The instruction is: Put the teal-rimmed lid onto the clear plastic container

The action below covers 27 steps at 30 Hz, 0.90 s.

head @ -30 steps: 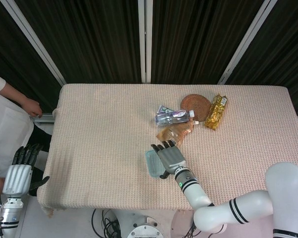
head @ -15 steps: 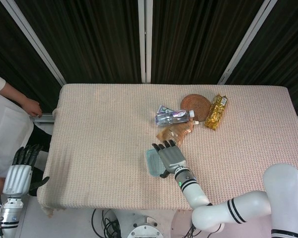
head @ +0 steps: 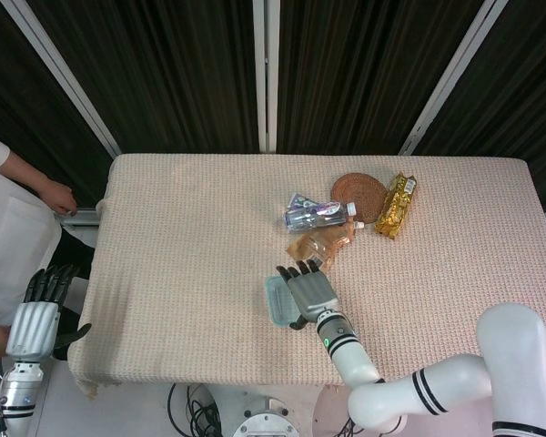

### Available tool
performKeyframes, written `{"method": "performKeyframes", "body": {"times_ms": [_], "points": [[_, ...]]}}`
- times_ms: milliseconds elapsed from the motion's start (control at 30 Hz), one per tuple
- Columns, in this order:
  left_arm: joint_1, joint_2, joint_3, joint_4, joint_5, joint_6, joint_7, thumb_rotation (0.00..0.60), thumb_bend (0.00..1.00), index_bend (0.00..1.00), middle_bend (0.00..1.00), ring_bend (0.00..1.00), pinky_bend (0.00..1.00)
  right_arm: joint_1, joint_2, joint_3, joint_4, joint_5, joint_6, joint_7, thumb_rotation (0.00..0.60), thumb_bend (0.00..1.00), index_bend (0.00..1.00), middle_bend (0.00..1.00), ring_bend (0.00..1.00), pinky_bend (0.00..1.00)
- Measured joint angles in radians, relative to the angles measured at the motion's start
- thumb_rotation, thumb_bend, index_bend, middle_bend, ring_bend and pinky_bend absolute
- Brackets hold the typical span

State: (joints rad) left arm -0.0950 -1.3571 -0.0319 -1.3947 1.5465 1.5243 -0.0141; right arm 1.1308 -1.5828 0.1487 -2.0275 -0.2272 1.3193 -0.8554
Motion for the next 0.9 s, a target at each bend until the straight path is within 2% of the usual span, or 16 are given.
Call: {"method": "performKeyframes", "body": {"times_ms": [267, 333, 467, 567, 900], "points": [[0.000, -0.005, 0.002, 0.011, 0.003, 0.002, -0.009, 0.600, 0.00, 0.11, 0.07, 0.00, 0.00, -0.024, -0.004, -0.004, -0.009, -0.016, 0.022, -0.009, 0.600, 0.09, 0.00, 0.36, 0.00, 0.00], [-0.001, -0.006, 0.003, 0.012, 0.004, 0.003, -0.010, 0.600, 0.00, 0.11, 0.07, 0.00, 0.00, -0.027, -0.006, -0.004, -0.005, -0.021, 0.018, -0.010, 0.600, 0.08, 0.00, 0.33, 0.00, 0.00], [0.001, -0.007, 0.003, 0.013, 0.002, 0.005, -0.011, 0.600, 0.00, 0.11, 0.07, 0.00, 0.00, -0.033, -0.010, -0.004, 0.003, -0.033, 0.007, -0.014, 0.600, 0.01, 0.00, 0.18, 0.00, 0.00], [0.003, -0.006, 0.003, 0.013, 0.002, 0.007, -0.011, 0.600, 0.00, 0.11, 0.07, 0.00, 0.00, -0.036, -0.011, -0.003, 0.004, -0.043, 0.003, -0.017, 0.600, 0.00, 0.00, 0.10, 0.00, 0.00], [0.001, -0.004, 0.003, 0.003, 0.003, 0.006, -0.001, 0.600, 0.00, 0.11, 0.07, 0.00, 0.00, -0.050, 0.006, -0.010, -0.018, -0.069, -0.009, -0.027, 0.600, 0.00, 0.00, 0.02, 0.00, 0.00]]}}
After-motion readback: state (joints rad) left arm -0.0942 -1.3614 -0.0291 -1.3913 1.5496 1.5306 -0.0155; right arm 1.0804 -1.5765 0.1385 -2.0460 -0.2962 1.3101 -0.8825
